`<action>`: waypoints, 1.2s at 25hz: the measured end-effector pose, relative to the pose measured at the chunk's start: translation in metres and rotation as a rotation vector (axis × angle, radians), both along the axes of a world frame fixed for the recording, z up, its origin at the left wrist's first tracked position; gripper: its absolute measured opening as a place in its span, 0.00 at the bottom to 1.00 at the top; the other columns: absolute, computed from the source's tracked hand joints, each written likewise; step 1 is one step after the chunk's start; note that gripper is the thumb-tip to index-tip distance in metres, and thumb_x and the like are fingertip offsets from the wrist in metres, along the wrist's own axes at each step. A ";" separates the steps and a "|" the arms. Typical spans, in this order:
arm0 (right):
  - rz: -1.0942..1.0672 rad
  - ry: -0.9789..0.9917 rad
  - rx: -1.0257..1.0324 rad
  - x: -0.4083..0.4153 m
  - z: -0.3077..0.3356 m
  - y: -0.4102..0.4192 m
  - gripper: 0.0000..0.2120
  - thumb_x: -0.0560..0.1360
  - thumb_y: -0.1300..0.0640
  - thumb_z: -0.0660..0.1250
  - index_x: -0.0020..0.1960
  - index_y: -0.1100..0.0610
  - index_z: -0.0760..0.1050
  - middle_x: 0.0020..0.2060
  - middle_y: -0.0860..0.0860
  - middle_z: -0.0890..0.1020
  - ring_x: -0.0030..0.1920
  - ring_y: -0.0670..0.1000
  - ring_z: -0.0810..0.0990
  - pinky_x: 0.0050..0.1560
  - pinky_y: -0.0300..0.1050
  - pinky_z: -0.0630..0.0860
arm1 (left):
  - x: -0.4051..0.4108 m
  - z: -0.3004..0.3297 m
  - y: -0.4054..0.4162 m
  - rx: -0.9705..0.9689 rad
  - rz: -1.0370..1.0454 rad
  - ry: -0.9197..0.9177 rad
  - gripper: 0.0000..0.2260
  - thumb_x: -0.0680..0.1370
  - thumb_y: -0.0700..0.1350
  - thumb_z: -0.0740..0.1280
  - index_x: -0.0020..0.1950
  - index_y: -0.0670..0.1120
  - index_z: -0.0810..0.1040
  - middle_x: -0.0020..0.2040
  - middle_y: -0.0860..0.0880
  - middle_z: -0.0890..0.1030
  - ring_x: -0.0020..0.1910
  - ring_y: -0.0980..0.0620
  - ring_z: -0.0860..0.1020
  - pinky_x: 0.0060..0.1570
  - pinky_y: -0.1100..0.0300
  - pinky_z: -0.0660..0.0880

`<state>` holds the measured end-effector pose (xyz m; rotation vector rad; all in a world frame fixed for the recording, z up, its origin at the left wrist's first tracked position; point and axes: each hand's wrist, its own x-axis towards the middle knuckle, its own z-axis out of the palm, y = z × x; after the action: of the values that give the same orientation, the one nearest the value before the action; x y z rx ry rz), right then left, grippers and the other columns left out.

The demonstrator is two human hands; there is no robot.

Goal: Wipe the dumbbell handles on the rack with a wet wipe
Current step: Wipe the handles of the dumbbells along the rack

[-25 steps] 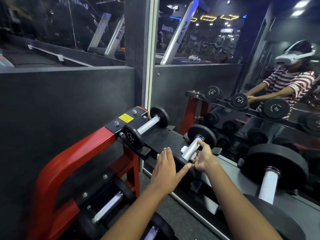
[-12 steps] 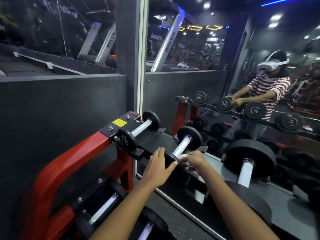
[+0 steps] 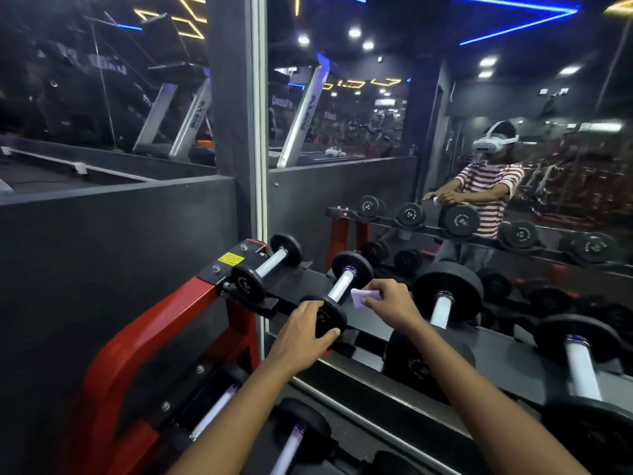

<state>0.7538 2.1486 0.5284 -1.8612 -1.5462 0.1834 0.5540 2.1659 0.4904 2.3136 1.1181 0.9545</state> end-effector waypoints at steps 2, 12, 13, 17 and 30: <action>0.005 -0.043 0.006 -0.003 0.005 -0.020 0.05 0.69 0.61 0.66 0.42 0.55 0.79 0.40 0.54 0.82 0.42 0.53 0.78 0.40 0.46 0.73 | -0.005 0.006 -0.014 0.019 -0.034 -0.014 0.24 0.75 0.52 0.68 0.67 0.47 0.68 0.65 0.51 0.71 0.64 0.53 0.69 0.60 0.64 0.65; -0.125 -0.064 0.060 -0.023 0.009 -0.122 0.05 0.70 0.63 0.65 0.41 0.64 0.77 0.34 0.59 0.77 0.36 0.53 0.73 0.33 0.42 0.65 | -0.026 0.015 -0.074 0.028 -0.151 0.024 0.27 0.76 0.54 0.67 0.71 0.46 0.65 0.69 0.51 0.68 0.68 0.54 0.67 0.64 0.61 0.65; -0.128 -0.065 0.050 -0.024 0.009 -0.130 0.05 0.70 0.63 0.65 0.42 0.64 0.77 0.34 0.59 0.77 0.35 0.52 0.72 0.32 0.41 0.65 | -0.024 0.015 -0.079 0.026 -0.158 0.028 0.27 0.76 0.54 0.66 0.71 0.46 0.65 0.69 0.51 0.68 0.68 0.54 0.67 0.64 0.60 0.66; -0.160 -0.069 0.047 -0.011 0.008 -0.156 0.06 0.71 0.62 0.65 0.45 0.62 0.80 0.34 0.56 0.78 0.35 0.50 0.73 0.31 0.36 0.65 | -0.010 0.016 -0.102 0.038 -0.184 0.031 0.25 0.76 0.54 0.67 0.70 0.46 0.66 0.67 0.51 0.69 0.66 0.54 0.69 0.62 0.61 0.67; -0.071 -0.122 0.085 0.126 0.025 -0.164 0.06 0.68 0.61 0.66 0.44 0.54 0.78 0.38 0.50 0.82 0.39 0.52 0.77 0.40 0.50 0.75 | 0.112 0.015 -0.133 0.034 0.004 -0.019 0.27 0.77 0.55 0.65 0.71 0.45 0.65 0.69 0.50 0.68 0.67 0.53 0.68 0.64 0.61 0.66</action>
<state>0.8800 1.9845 0.5530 -1.8870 -1.5412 -0.0288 0.6661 2.0331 0.5052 2.3251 1.1074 1.0027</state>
